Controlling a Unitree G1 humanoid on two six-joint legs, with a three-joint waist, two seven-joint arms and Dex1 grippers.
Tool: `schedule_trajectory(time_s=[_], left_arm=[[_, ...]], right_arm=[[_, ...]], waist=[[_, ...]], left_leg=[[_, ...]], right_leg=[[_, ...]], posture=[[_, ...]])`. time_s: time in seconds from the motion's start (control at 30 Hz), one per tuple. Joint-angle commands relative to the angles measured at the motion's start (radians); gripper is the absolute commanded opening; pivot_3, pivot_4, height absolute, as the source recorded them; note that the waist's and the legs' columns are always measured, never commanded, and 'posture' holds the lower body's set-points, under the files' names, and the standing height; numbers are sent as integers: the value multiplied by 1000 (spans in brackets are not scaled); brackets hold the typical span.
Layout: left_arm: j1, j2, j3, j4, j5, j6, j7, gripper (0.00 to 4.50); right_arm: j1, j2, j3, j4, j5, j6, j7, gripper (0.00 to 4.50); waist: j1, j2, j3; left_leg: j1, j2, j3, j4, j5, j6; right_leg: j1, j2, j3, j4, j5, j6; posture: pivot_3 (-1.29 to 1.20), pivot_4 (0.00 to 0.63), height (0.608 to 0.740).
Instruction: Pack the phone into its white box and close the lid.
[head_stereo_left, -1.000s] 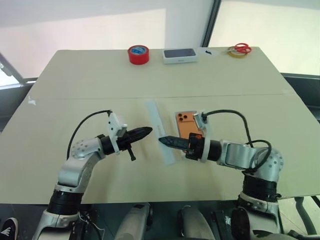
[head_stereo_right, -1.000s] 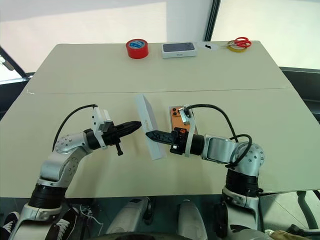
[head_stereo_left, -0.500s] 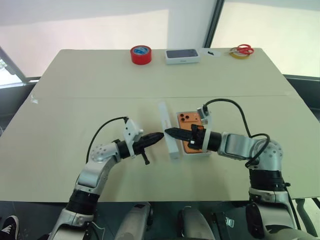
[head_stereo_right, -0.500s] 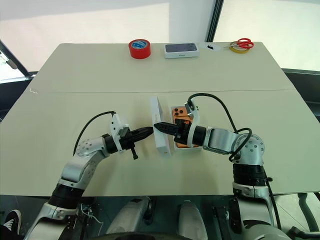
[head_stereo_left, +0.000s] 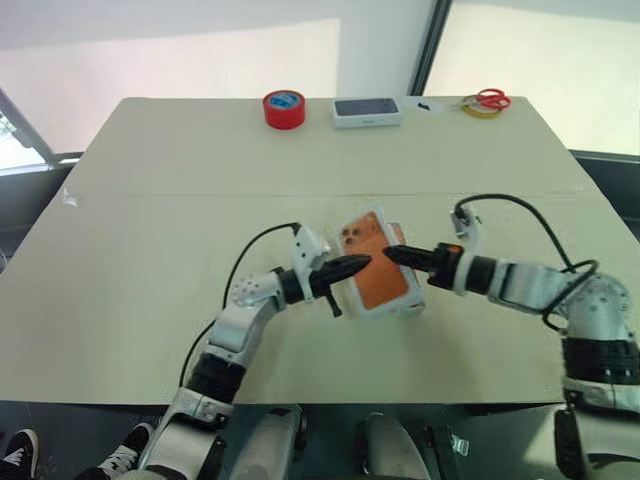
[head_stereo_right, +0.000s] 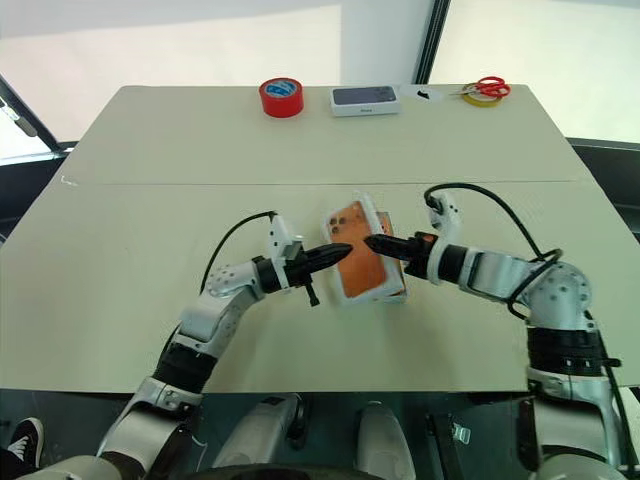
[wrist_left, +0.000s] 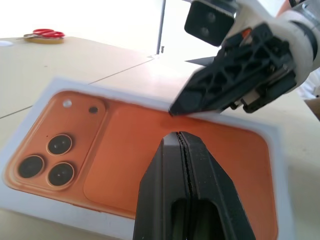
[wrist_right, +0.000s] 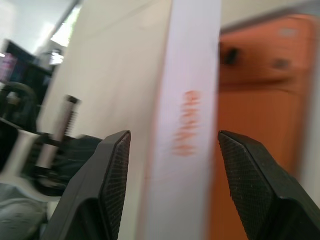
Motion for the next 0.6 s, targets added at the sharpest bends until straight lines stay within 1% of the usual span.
schedule_trajectory(time_s=[0.03, 0.13, 0.2, 0.27, 0.3, 0.37, 0.43, 0.47, 0.5, 0.57, 0.6], left_arm=[[-4, 14, 0, -27, 1, -10, -15, 0], [15, 56, 8, -46, -2, 0, -43, 0], [31, 94, 11, -74, -5, 10, -63, 0], [47, 134, 18, -107, -16, 36, -77, 0], [55, 158, 20, -128, -21, 53, -89, 0], [67, 205, 22, -160, -22, 87, -104, 0], [69, 237, 16, -159, 1, 92, -104, 0], [66, 246, 8, -142, 21, 80, -97, 0], [61, 247, 3, -126, 34, 71, -90, 0], [46, 232, -16, -92, 56, 74, -74, 0], [40, 221, -29, -74, 80, 46, -62, 0]], right_arm=[[0, -48, 4, -77, -114, -68, 105, 2876], [8, -71, 49, -122, -259, -167, 174, 2876], [-6, -48, 42, -121, -294, -190, 174, 2876], [-2, -54, 71, -150, -353, -233, 224, 2876], [6, -61, 96, -161, -409, -268, 234, 2643], [15, -65, 129, -165, -512, -346, 251, 2017], [14, -61, 146, -151, -585, -397, 262, 1055], [17, -72, 170, -144, -644, -442, 278, 498], [21, -81, 191, -139, -696, -480, 295, 38], [30, -87, 213, -135, -754, -519, 326, 38], [35, -91, 223, -135, -783, -539, 339, 38]], waist=[[-6, 0, 0], [-7, 0, 0], [-3, 0, 0], [-1, 0, 0], [0, 0, 0], [3, 0, 0], [5, 0, 0], [5, 0, 0], [5, 0, 0], [7, 0, 0], [7, 0, 0]], left_leg=[[0, 0, 0, 0, 0, 0], [1, 2, 0, 0, 0, 0], [1, 2, 0, 0, 0, 0], [0, 2, 0, 0, 0, 0], [0, 1, 0, 0, 0, 0], [0, 1, 0, 0, 0, 0], [0, 1, 0, 0, 0, -1], [0, 0, -1, 0, 0, -1], [0, 0, 0, 0, 0, -1], [0, 0, 0, 0, 0, -1], [0, 0, 0, 0, 0, -1]], right_leg=[[2, 0, 0, 0, 0, 0], [2, 2, 0, 1, 0, 0], [1, 2, 0, 1, 0, 0], [-2, 2, 0, 0, 0, 0], [-2, 1, 0, 0, 0, 0], [-2, 1, 0, 0, 0, 0], [-2, 1, 0, 0, 0, 0], [-2, 0, 0, 0, 0, 0], [-2, 0, 0, 0, 0, 0], [-2, 0, 0, 0, 0, 0], [-2, 0, 0, 0, 0, 0]], posture=[[0, 150, 740], [0, 150, 740], [0, 150, 740], [0, 150, 740], [0, 150, 740], [0, 150, 740], [0, 150, 740], [0, 150, 740], [0, 150, 740], [0, 150, 740], [0, 150, 740]])
